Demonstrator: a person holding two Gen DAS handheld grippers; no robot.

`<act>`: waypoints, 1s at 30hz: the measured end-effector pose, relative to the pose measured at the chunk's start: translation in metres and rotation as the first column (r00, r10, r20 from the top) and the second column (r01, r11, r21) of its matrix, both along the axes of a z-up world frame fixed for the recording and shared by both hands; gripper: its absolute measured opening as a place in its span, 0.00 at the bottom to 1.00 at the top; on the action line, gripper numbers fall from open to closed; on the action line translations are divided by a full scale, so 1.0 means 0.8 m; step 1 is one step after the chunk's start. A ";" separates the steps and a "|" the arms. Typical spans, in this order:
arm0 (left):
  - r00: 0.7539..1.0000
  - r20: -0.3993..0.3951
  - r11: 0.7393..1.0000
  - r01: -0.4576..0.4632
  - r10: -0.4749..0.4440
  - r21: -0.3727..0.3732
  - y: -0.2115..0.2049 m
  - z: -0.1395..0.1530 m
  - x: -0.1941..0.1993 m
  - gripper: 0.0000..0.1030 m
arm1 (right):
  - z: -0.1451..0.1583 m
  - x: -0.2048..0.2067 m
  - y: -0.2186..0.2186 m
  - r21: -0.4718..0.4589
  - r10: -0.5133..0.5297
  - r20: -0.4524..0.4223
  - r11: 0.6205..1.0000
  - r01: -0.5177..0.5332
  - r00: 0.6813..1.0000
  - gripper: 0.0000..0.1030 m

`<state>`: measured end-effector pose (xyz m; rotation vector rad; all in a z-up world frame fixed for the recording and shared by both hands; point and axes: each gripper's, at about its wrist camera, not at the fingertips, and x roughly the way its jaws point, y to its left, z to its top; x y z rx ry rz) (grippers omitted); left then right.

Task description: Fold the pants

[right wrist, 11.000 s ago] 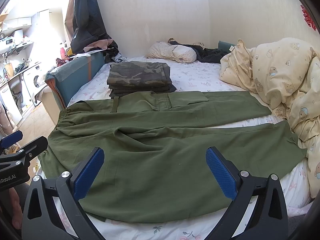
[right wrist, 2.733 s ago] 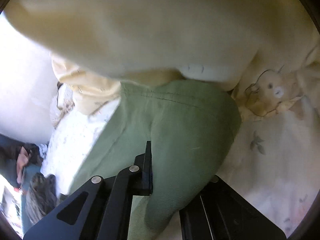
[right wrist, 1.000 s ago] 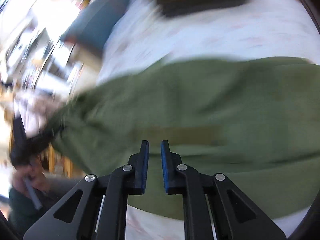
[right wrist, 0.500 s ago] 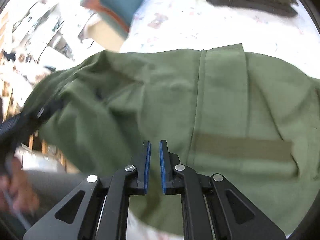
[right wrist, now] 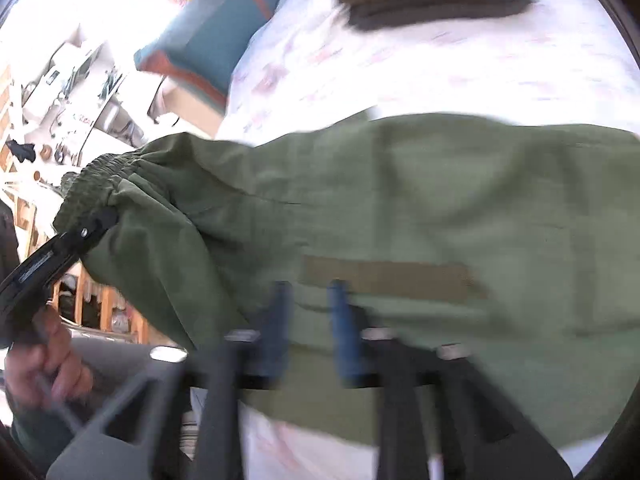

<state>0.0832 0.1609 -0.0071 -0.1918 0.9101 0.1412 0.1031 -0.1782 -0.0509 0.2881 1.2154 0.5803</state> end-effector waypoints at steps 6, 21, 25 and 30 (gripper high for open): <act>0.987 0.010 0.971 0.159 -0.163 0.177 -0.116 0.018 0.016 0.10 | 0.021 -0.027 -0.132 -0.016 -0.174 0.074 0.984 0.176 0.982 0.73; 0.833 -0.363 0.870 0.482 -0.418 0.104 -0.360 -0.156 0.051 0.79 | -0.018 -0.024 -0.293 0.115 -0.520 -0.130 0.838 0.534 0.844 0.73; 0.797 -0.294 0.843 0.534 -0.527 -0.063 -0.335 -0.111 0.026 0.84 | -0.017 -0.021 -0.284 0.125 -0.487 -0.144 0.854 0.504 0.861 0.73; 0.907 -0.165 0.922 0.384 -0.388 -0.056 -0.227 -0.054 0.006 0.84 | -0.014 -0.013 -0.237 0.123 -0.381 -0.104 0.911 0.392 0.919 0.73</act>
